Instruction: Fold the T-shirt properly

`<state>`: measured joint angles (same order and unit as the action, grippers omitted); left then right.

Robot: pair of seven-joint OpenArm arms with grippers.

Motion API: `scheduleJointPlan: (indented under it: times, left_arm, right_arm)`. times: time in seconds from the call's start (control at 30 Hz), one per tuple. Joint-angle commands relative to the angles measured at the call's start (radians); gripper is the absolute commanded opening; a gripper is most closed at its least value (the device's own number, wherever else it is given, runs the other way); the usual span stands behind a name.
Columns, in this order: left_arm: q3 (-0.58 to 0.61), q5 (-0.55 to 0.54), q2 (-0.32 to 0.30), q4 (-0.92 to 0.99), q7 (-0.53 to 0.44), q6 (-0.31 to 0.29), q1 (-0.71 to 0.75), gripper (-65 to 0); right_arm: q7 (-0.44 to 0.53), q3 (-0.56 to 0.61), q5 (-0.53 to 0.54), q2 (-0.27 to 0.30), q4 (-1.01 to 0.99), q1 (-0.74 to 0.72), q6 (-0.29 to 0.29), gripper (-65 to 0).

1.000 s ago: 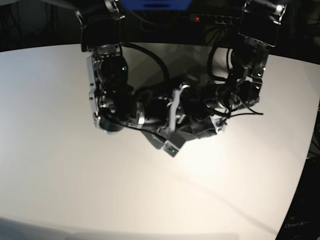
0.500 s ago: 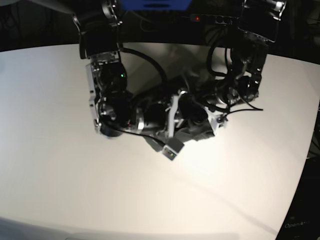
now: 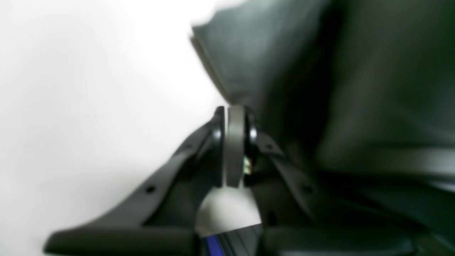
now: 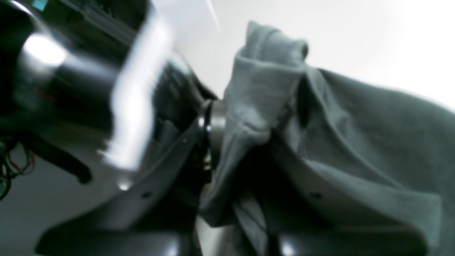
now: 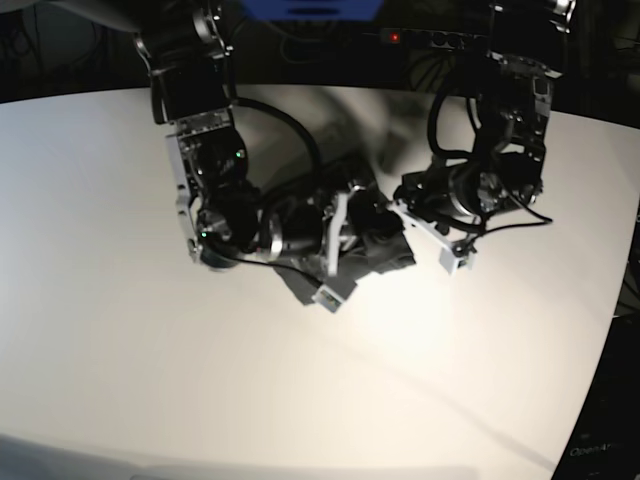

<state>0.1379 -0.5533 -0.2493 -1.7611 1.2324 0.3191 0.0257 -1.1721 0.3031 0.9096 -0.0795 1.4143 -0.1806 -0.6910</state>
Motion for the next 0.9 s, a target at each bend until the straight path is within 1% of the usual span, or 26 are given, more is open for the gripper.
scheduleJointPlan:
  times: [0.0, 0.23, 0.4, 0.43, 0.5, 0.63, 0.7, 0.77, 0.87]
  left_arm:
    - [-0.008, -0.009, -0.002, -0.024, 0.022, -0.002, 0.004, -63.2]
    - [-0.019, -0.009, -0.002, -0.124, 0.066, -0.004, 0.02, -63.2]
    - [-0.021, -0.009, -0.002, -0.158, 0.082, -0.004, 0.02, -63.2]
    - [-0.021, -0.009, -0.002, -0.159, 0.082, -0.004, 0.021, -63.2]
    - [-0.021, -0.009, -0.003, -0.162, 0.082, -0.004, 0.021, -63.2]
    - [-0.021, -0.011, -0.02, -0.167, 0.082, -0.004, 0.021, -63.2]
    - [-0.021, -0.011, -0.02, -0.167, 0.08, -0.004, 0.021, -63.2]
    - [-0.021, -0.011, -0.022, -0.167, 0.08, -0.004, 0.021, -63.2]
    - [-0.021, -0.011, -0.022, -0.173, 0.08, -0.004, 0.021, -63.2]
  right_arm:
    - [0.036, 0.0, 0.033, -0.006, 0.01, -0.026, -0.007, -64.3]
    - [0.08, 0.005, 0.032, -0.004, -0.039, -0.026, -0.007, -64.3]
    - [0.119, 0.037, 0.032, -0.004, -0.069, -0.026, -0.007, -63.7]
    - [0.12, 0.038, 0.032, -0.004, -0.069, -0.026, -0.007, -62.0]
    - [0.125, 0.041, 0.032, -0.003, -0.08, -0.026, -0.007, -55.6]
    - [0.14, 0.041, 0.032, -0.003, -0.151, -0.041, -0.007, -38.4]
    - [0.162, 0.043, 0.032, 0.01, -0.185, -0.044, -0.007, -31.2]
    - [0.172, 0.043, 0.032, 0.014, -0.203, -0.046, -0.007, -26.6]
    - [0.169, 0.043, 0.032, 0.017, -0.204, -0.046, -0.007, -22.5]
